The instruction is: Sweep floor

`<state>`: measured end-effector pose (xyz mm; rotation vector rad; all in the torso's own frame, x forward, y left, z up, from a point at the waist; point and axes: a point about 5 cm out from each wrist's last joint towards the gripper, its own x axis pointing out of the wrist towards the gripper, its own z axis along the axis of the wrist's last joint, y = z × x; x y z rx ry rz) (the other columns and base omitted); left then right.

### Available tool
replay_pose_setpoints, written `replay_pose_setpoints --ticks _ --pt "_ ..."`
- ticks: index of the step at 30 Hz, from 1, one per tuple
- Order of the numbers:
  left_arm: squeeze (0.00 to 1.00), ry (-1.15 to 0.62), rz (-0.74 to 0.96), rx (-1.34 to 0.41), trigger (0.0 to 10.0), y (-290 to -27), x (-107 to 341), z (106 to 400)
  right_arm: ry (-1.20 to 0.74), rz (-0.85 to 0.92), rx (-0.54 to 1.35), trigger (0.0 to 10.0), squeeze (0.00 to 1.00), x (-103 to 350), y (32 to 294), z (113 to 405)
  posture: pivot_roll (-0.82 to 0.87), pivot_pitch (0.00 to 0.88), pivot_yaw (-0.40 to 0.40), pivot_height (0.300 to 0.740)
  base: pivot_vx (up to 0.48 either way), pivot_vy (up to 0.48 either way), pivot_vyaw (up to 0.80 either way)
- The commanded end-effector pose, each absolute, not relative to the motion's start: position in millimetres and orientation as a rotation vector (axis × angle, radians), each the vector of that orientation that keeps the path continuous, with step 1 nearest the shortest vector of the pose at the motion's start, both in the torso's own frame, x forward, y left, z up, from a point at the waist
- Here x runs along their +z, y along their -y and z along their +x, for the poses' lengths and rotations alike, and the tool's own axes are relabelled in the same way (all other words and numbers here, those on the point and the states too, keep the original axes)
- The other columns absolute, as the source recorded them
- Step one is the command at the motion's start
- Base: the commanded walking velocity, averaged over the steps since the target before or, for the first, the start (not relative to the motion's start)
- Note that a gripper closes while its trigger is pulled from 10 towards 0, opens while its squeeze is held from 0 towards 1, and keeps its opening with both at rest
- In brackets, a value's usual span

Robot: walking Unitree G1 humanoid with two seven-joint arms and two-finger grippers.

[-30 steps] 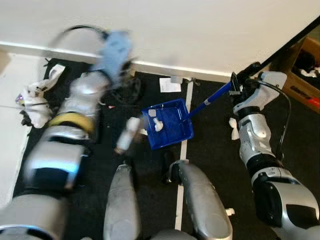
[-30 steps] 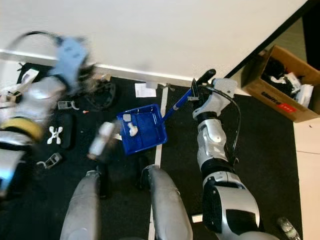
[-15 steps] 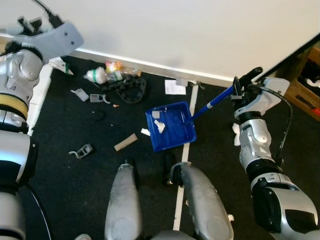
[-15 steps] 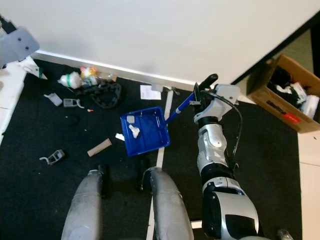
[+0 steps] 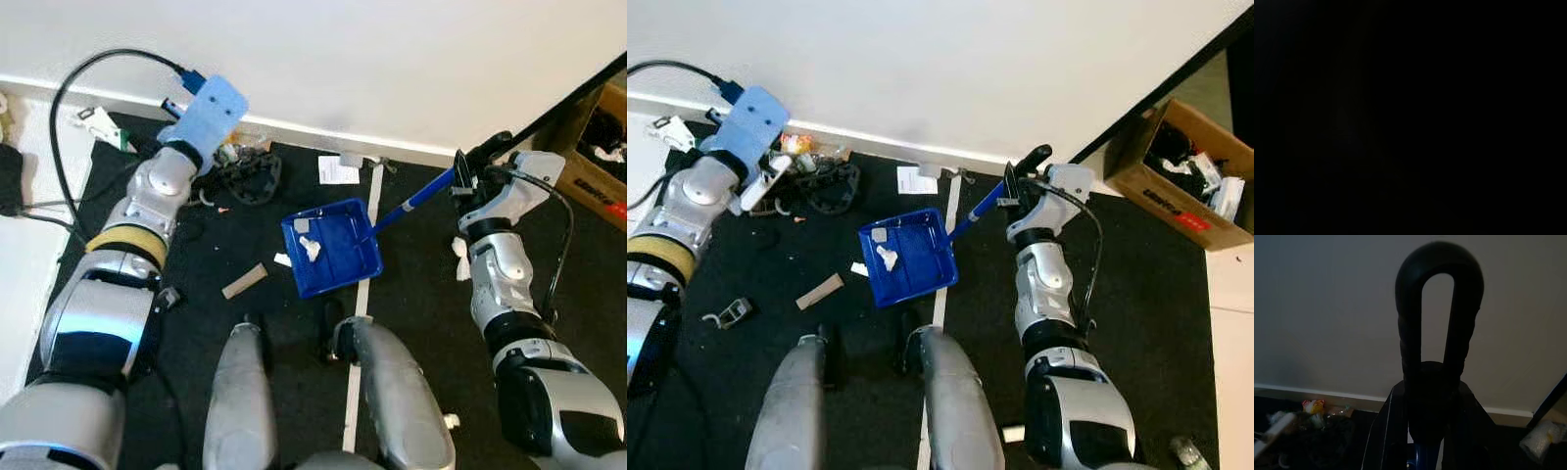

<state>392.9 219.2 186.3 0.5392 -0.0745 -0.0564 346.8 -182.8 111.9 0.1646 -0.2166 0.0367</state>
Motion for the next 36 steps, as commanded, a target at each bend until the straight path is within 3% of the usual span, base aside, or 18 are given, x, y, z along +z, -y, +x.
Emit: replay_pose_setpoints --ticks 1,8,14,17,20,28,36 --pt "0.00 -0.036 0.432 -0.028 10.0 -220.7 153.2 384.3 0.089 0.210 -0.003 0.0 0.00 82.4 185.8 335.4 0.02 0.364 -0.066 0.740 0.000 0.000 0.00" --pt "0.00 -0.053 0.481 0.092 10.0 -225.8 128.3 371.4 0.057 0.186 0.024 0.0 0.00 78.3 187.4 334.1 0.01 0.379 -0.073 0.740 0.000 0.000 0.00" --pt "0.00 -0.061 0.590 0.268 10.0 -270.3 157.8 371.5 0.051 0.189 0.044 0.0 0.00 79.6 190.3 335.2 0.01 0.361 -0.076 0.740 0.000 0.000 0.00" --pt "0.00 0.006 0.746 0.378 10.0 -307.5 200.6 367.7 0.047 0.192 0.063 0.0 0.00 81.8 192.0 337.1 0.02 0.390 -0.090 0.740 0.000 0.000 0.00" --pt "0.00 0.019 0.764 0.409 10.0 -314.9 206.2 365.1 0.044 0.195 0.070 0.0 0.00 81.1 191.9 336.7 0.02 0.375 -0.090 0.740 0.000 0.000 0.00" --pt "0.00 -0.238 0.778 0.442 10.0 -350.1 171.0 340.6 0.010 0.195 0.118 0.0 0.00 91.1 191.0 349.0 0.01 0.393 -0.098 0.740 0.000 0.000 0.00" --pt "0.00 -0.361 0.694 0.418 10.0 -346.0 136.2 330.5 0.001 0.194 0.137 0.0 0.00 96.4 189.7 354.3 0.02 0.393 -0.105 0.740 0.000 0.000 0.00"
